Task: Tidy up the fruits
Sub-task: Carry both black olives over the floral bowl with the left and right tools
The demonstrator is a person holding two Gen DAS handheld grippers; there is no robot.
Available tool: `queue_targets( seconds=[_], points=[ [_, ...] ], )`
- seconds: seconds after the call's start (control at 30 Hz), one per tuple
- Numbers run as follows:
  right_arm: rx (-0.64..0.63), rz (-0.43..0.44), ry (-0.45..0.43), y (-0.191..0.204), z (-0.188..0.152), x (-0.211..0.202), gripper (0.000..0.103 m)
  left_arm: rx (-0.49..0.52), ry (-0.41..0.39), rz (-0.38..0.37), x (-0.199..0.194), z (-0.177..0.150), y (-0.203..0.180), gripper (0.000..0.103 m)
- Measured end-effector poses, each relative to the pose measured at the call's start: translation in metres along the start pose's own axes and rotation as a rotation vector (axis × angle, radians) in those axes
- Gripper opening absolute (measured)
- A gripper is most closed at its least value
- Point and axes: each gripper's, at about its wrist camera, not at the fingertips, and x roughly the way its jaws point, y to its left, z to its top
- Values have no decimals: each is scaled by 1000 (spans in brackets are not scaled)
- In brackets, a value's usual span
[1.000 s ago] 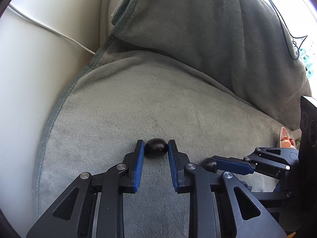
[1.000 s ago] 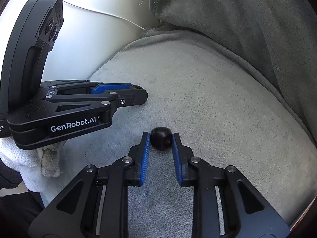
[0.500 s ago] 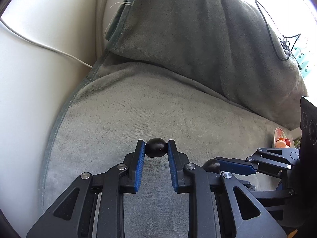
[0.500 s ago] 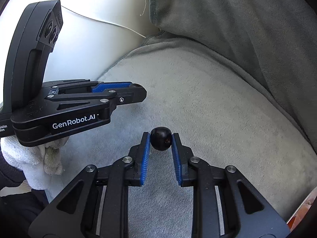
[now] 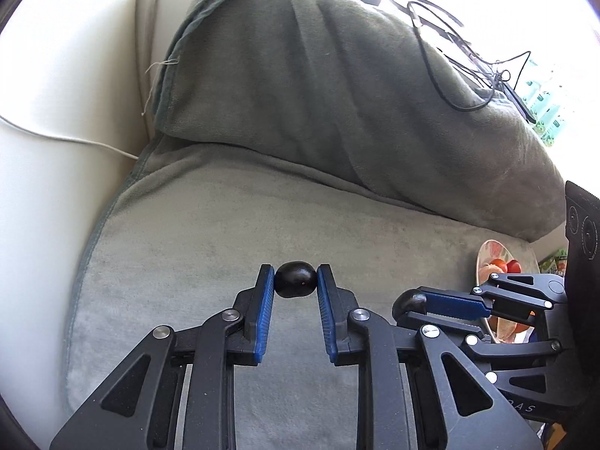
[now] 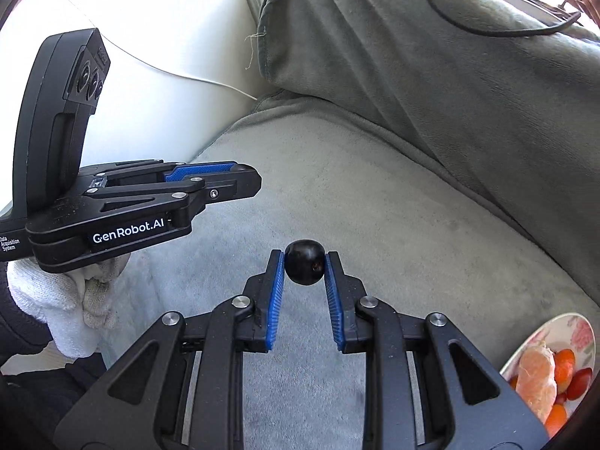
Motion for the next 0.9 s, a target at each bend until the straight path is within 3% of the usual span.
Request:
queue_targets(
  seconds=[0.4, 0.9],
  points=[
    [92, -42, -45, -43, -24, -53, 23, 71, 1, -58, -9, 2, -68, 21],
    [242, -150, -99, -111, -68, -118, 23, 191, 35, -169, 9, 8, -163, 21]
  ],
)
